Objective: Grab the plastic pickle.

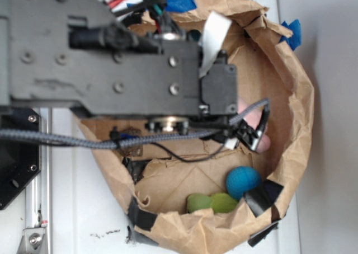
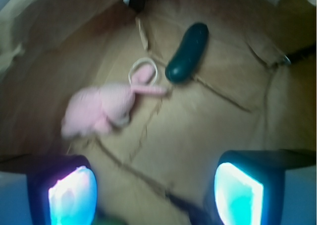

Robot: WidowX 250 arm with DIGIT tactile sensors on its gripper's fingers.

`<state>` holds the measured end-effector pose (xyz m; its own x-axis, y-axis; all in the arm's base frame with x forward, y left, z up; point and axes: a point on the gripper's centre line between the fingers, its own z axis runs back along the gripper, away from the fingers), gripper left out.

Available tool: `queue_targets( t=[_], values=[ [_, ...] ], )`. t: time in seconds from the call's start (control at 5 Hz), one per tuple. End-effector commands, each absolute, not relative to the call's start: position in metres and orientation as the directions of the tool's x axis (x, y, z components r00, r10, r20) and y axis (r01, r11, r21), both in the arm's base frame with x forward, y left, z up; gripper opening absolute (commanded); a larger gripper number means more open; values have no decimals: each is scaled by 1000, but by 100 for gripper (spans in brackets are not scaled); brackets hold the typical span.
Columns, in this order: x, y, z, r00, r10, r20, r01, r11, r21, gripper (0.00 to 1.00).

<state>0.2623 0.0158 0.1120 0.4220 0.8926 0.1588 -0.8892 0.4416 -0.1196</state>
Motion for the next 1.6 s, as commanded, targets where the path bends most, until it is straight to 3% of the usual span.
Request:
queue_targets(
  t=[0.0,0.8,1.0,1.4],
  values=[
    [277,54,95,327,917,228,-922,363,-135,100],
    [284,95,69,236,927,293,-960,270,-80,100],
    [300,98,70,217,925,312,-965,252,-75,100],
    [306,101,48,248,920,304,-963,269,-31,100]
  ],
)
